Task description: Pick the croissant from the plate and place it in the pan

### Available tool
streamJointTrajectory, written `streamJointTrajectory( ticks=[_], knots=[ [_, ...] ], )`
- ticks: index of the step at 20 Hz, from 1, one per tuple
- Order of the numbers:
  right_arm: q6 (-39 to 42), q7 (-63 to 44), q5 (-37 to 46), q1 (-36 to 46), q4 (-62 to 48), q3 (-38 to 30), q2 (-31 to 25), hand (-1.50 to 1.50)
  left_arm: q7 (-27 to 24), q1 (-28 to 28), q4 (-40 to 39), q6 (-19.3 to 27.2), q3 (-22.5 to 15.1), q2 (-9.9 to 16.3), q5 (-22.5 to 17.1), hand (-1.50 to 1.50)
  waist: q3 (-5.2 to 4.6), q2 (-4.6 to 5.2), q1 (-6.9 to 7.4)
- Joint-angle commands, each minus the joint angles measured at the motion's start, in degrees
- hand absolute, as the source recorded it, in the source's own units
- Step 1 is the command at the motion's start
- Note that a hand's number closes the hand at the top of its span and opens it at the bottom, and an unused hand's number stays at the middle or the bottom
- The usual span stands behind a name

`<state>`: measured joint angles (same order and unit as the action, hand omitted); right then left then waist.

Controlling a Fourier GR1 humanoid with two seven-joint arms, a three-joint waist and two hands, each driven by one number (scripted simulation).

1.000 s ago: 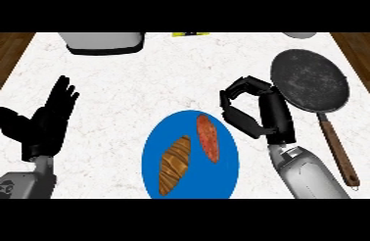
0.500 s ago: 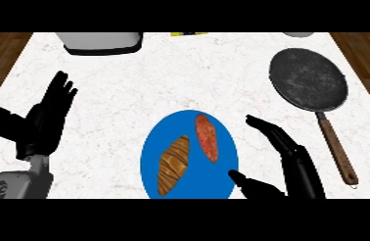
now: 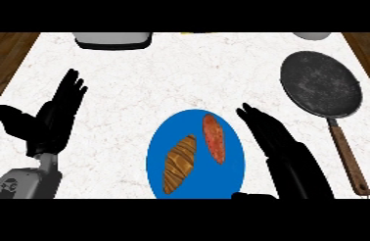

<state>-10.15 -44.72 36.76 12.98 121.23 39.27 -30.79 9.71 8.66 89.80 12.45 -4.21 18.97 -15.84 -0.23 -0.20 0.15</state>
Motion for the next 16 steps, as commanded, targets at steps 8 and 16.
streamJointTrajectory(
  ticks=[8,16],
  knots=[
    [28.70,-18.89,-13.17,16.15,-11.20,2.19,9.89,-1.50,2.23,4.01,-1.15,0.27,0.34,-1.12,0.31,0.00,0.09,0.40,0.73],
    [34.02,-28.89,-14.38,21.44,-16.49,7.55,20.51,-1.50,2.42,1.58,-0.31,-1.78,0.59,-1.05,-0.13,0.00,0.13,0.07,0.30]
  ],
)
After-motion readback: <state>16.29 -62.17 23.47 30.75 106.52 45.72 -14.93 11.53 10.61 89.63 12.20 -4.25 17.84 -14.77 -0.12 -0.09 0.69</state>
